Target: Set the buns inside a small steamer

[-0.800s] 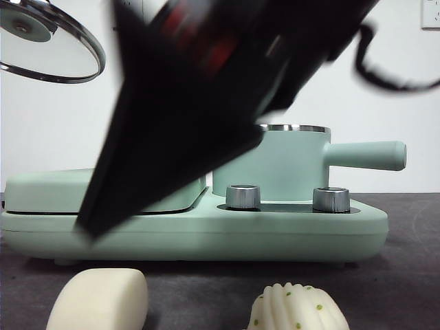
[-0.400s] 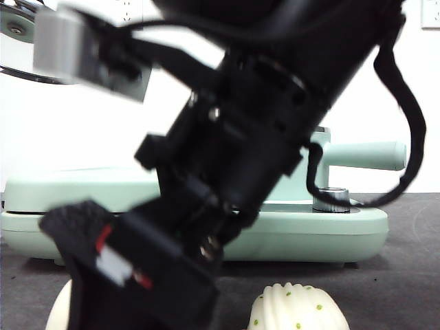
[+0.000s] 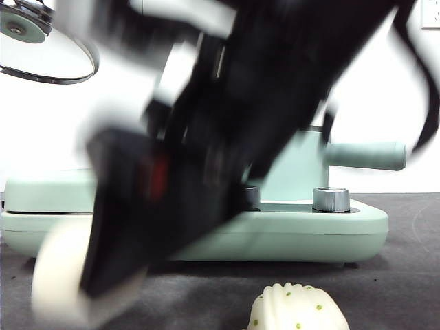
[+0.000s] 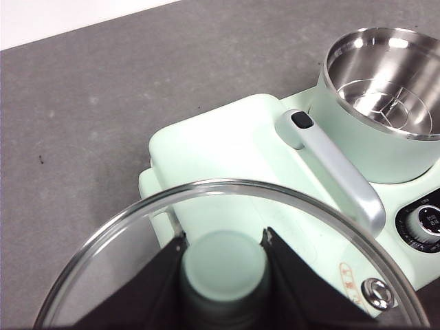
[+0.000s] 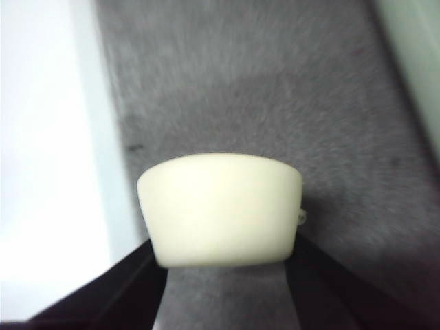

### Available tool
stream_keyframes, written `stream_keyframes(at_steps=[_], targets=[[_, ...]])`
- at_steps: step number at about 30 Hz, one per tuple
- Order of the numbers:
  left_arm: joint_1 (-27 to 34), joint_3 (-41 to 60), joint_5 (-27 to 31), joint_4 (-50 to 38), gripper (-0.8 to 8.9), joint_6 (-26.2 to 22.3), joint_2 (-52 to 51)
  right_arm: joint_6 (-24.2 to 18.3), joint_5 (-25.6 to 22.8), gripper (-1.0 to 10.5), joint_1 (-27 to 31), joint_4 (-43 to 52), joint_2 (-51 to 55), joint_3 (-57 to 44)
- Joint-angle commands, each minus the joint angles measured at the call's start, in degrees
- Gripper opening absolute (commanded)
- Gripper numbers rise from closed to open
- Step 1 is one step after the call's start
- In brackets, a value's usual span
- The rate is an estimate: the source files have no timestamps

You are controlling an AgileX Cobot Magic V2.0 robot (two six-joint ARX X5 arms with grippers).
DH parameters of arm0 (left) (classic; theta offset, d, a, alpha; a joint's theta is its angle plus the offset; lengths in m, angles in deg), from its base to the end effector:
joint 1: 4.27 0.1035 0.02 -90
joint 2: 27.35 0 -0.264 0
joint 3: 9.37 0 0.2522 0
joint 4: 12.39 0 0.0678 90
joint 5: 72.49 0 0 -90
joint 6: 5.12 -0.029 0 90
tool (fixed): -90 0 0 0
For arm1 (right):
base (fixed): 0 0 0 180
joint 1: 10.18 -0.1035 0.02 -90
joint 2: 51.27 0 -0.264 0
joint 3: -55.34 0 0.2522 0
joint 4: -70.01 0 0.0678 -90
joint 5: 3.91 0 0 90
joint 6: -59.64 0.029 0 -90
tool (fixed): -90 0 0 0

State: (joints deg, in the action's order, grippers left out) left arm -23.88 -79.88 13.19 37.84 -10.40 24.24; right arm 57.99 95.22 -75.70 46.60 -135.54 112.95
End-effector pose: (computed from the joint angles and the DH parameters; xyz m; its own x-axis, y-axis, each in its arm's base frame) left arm 0.1662 -0.0615 0.3419 0.7772 -0.3569 -0.5182 0.4387 0.8978 0.0396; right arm 0.1122 0.2576 0.1791 0.1182 0.6425 -0.7571 -0.9495 0.2962 0.1031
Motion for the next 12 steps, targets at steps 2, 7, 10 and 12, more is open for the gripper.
stream_keyframes(at_steps=[2, 7, 10, 12], targets=[[-0.09, -0.9, 0.07, -1.77, 0.14, -0.09, 0.02, 6.88, -0.52, 2.4, 0.44, -6.78, 6.36, 3.28], [-0.11, -0.9, 0.07, -1.77, 0.14, -0.24, 0.02, 13.84, -3.3, 2.4, 3.23, -18.67, 13.75, 8.17], [-0.11, -0.9, 0.04, -1.79, 0.14, -0.26, 0.02, 18.08, -7.02, 2.4, 5.75, -26.4, 16.04, 12.52], [-0.11, -0.9, 0.07, -1.79, 0.14, -0.42, 0.02, 19.17, -7.87, 2.4, 7.91, -31.28, 16.26, 15.98]])
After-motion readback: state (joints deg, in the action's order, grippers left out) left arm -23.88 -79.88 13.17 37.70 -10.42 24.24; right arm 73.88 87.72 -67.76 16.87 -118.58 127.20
